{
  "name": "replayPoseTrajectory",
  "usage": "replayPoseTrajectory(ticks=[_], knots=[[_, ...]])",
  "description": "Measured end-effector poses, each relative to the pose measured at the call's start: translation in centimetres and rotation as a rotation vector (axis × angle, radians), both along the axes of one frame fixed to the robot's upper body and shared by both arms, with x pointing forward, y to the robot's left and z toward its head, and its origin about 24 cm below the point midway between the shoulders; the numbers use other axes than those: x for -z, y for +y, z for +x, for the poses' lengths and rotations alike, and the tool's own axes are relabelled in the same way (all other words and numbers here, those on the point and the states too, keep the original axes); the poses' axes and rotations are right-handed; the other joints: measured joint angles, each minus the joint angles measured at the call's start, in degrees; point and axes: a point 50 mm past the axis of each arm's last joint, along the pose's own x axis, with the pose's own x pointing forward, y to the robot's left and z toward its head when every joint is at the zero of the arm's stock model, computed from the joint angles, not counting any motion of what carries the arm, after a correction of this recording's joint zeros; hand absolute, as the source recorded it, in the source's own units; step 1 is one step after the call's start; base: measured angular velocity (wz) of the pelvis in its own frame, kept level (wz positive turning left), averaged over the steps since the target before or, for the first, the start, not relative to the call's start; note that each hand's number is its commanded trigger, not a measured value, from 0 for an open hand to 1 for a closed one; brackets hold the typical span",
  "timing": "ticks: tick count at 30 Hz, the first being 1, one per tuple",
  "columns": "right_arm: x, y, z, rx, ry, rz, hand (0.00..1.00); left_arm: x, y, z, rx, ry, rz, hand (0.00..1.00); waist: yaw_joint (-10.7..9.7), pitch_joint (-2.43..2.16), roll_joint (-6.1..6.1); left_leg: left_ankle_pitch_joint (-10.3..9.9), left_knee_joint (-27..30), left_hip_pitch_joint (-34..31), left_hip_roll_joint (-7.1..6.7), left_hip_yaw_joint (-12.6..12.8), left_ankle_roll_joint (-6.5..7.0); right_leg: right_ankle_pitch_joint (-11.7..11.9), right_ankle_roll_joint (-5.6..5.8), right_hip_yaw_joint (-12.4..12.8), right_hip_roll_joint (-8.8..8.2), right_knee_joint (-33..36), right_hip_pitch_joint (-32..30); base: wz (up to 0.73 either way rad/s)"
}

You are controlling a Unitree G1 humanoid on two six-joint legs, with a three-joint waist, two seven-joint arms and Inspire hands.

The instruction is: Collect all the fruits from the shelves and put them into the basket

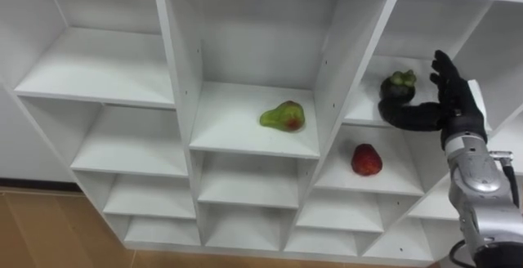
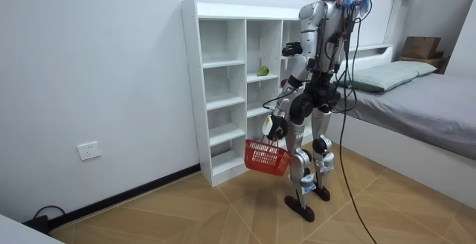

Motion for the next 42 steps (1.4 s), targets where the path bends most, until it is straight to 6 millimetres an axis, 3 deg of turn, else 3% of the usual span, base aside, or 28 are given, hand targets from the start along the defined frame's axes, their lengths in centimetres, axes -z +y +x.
replayPoseTrajectory(ticks=[13,14,15,20,42], knots=[[-1.2,1.9,0.7,-0.095,0.005,-0.135,0.00,0.0,-0.1,0.7,0.013,-0.015,0.001,1.00,0.0,0.11,-0.26,0.0,-0.1,-0.3,-0.01,0.7,0.00,0.0,-0.02,0.8,0.16,-0.1,-0.9,-0.03],[-1.4,2.2,0.8,-0.109,0.004,-0.145,0.64,-0.1,-0.1,0.7,0.013,-0.015,0.001,1.00,0.0,0.10,-0.27,0.0,-0.1,-0.3,0.00,0.7,0.00,0.0,-0.02,0.8,0.16,-0.1,-1.0,-0.06],[-1.5,2.4,0.8,-0.120,0.006,-0.160,1.00,-0.1,-0.1,0.8,0.013,-0.017,0.001,1.00,0.0,0.07,-0.31,0.0,-0.1,-0.3,0.00,0.6,0.00,0.0,-0.02,0.8,0.16,0.0,-1.0,-0.05],[-1.6,3.2,0.9,-0.171,0.016,-0.211,1.00,-0.1,-0.1,1.1,0.018,-0.022,0.000,1.00,0.0,0.02,-0.37,0.0,0.0,-0.3,0.04,0.5,-0.01,0.1,-0.08,0.8,0.20,0.0,-1.0,0.00],[-1.8,3.3,1.1,-0.163,0.013,-0.204,1.00,0.0,-0.4,1.3,0.039,-0.026,0.001,1.00,0.1,0.00,-0.29,0.0,-0.2,-0.2,0.12,0.3,-0.03,0.1,-0.17,0.1,0.20,0.0,-0.9,0.00]])
